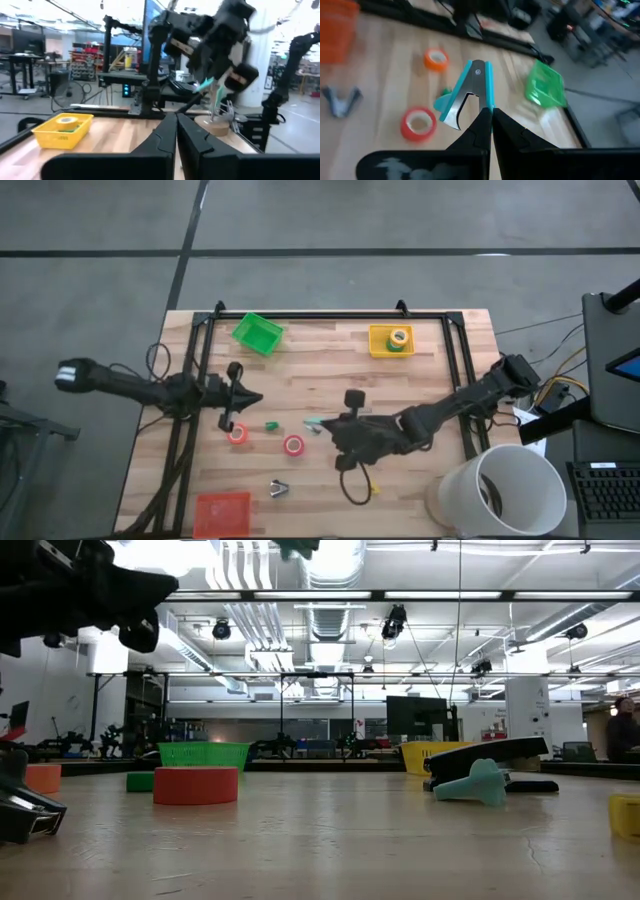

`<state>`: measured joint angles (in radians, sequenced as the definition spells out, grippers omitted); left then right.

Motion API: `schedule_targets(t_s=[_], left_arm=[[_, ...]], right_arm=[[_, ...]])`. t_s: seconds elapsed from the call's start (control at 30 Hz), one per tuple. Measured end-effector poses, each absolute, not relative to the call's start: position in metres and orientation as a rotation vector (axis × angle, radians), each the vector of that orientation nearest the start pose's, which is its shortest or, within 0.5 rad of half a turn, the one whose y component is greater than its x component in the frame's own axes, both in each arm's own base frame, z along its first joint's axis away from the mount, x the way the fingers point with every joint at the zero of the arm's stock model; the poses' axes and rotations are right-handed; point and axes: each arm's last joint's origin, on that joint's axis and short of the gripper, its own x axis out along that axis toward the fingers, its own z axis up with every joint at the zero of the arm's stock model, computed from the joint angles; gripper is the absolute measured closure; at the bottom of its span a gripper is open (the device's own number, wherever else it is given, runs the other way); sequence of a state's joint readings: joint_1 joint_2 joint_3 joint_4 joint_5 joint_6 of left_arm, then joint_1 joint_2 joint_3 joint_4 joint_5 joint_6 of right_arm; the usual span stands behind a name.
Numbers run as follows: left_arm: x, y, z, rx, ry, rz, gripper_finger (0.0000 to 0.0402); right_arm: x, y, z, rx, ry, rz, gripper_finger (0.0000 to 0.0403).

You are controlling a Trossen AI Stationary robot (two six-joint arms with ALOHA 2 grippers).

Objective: Pick and place Stapler, Stapler remover, tape
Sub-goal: Put the bottom blue staple remover into the orange bin

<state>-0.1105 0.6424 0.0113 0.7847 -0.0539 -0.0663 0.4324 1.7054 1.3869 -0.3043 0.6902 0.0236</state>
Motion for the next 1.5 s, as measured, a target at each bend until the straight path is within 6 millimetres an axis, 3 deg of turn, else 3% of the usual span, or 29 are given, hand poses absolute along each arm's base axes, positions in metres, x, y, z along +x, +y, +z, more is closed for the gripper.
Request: schedule_targets(t_s=[0.27,0.4,0.7,0.87,1.13,1.5], left_arm=[[0.149,-0.032,0.177,-0.114,-0.155,-0.119,0.0296],[0.162,-0.040,0.181,-0.103,-0.120,-0.145,0.0275],[0.209,-0.058,0.198,-0.059,-0.075,-0.163,0.0275],[0.224,-0.062,0.200,-0.039,-0.059,-0.162,0.0277],[0.236,-0.066,0.209,-0.077,-0.079,-0.169,0.0280],[0.236,-0.067,0.212,-0.142,-0.112,-0.207,0.0280]], right_arm=[[0.366,0.131,0.299,-0.300,0.447,-0.224,0.0394],[0.369,0.128,0.302,-0.283,0.420,-0.227,0.0394],[0.370,0.126,0.301,-0.284,0.423,-0.228,0.0394],[0.369,0.126,0.299,-0.287,0.428,-0.227,0.0394],[0.369,0.126,0.296,-0.290,0.437,-0.231,0.0394],[0.368,0.126,0.294,-0.288,0.442,-0.235,0.0394]])
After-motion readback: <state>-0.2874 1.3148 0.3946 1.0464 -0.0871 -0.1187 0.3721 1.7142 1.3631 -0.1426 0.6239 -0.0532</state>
